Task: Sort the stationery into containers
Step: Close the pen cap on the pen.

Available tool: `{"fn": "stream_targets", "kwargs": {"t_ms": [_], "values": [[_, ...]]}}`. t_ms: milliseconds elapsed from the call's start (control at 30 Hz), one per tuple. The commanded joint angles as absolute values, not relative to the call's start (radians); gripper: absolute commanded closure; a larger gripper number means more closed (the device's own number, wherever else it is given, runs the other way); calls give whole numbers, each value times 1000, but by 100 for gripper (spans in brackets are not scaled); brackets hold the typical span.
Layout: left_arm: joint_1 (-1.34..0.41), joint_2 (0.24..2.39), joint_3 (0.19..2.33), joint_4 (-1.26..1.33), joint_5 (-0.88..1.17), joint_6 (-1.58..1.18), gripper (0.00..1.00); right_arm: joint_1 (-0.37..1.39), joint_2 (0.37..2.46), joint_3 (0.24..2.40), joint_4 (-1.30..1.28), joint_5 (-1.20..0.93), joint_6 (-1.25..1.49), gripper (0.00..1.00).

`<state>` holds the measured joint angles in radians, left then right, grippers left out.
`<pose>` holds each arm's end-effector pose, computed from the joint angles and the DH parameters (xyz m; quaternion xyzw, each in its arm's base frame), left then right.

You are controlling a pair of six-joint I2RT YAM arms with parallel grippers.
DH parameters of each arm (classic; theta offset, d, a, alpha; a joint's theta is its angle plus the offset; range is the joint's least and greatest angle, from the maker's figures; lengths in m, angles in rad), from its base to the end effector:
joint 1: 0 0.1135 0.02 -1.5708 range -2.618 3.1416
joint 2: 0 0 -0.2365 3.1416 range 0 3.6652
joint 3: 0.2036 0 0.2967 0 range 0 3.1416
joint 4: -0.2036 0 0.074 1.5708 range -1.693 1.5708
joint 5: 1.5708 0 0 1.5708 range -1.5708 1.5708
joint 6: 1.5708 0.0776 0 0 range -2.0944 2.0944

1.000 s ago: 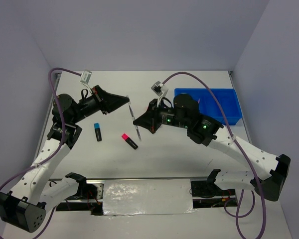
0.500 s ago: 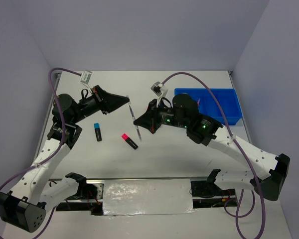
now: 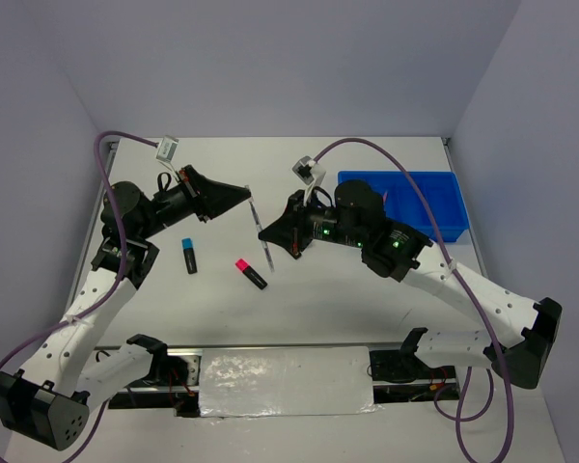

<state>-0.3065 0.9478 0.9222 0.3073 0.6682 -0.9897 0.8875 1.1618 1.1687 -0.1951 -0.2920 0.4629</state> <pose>0.2750 -0.1374 0.3956 0.0568 0.6226 -0.6130 0.4831 0.2111 0.2947 0.3647 -0.2513 0.7256 0.4817 0.4223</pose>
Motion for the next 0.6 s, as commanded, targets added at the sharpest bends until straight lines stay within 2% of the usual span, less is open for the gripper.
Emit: {"fn": "stream_targets", "kwargs": {"t_ms": [0,267,567], "values": [[-311,948,939,356,680,-950,100,879,1157,1213,-169,-290,453,100],[-311,950,939,382,701,-963,100,867,1161,1223,-172,-282,453,100],[-313,953,922,397,716,-982,100,854,1226,1327,-167,-298,422,100]]}}
